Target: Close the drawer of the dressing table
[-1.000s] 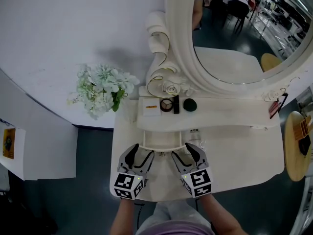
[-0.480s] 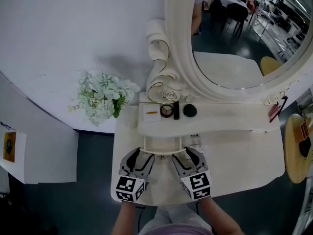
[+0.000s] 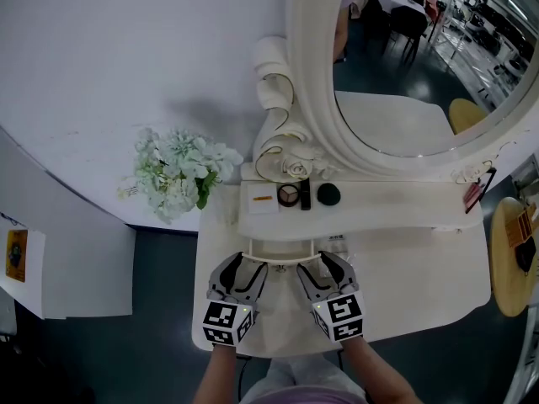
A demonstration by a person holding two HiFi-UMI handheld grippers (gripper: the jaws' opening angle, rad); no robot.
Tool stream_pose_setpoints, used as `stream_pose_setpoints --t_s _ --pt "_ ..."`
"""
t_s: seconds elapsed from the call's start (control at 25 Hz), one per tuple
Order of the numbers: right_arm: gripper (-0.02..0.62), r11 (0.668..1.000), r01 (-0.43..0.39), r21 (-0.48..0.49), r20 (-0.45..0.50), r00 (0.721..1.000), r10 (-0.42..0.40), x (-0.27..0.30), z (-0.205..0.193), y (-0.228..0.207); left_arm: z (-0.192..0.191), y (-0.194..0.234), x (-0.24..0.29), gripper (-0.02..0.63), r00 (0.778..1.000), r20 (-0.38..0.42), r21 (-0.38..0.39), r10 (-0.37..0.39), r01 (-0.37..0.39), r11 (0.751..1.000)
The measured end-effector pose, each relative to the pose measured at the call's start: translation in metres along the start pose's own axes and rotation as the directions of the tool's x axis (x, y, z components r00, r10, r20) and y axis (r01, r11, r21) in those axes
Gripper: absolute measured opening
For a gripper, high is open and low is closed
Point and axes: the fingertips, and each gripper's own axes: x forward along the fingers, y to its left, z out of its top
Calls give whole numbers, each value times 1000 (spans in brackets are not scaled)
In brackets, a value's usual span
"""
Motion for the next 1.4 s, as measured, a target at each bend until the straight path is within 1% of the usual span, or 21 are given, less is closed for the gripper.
stream_pose_setpoints --t_s 0.44,0.84,1.4 --pt "222 1000 3 23 10 1000 -3 12 7 -9 7 8 13 233 1000 6 -8 16 -16 1000" --pt "224 998 1 67 19 1000 -2 23 10 -19 13 13 25 232 999 15 -13 28 -28 1000" --pt "225 996 4 89 37 999 -8 33 15 -27 18 19 37 232 999 19 -13 32 -31 999"
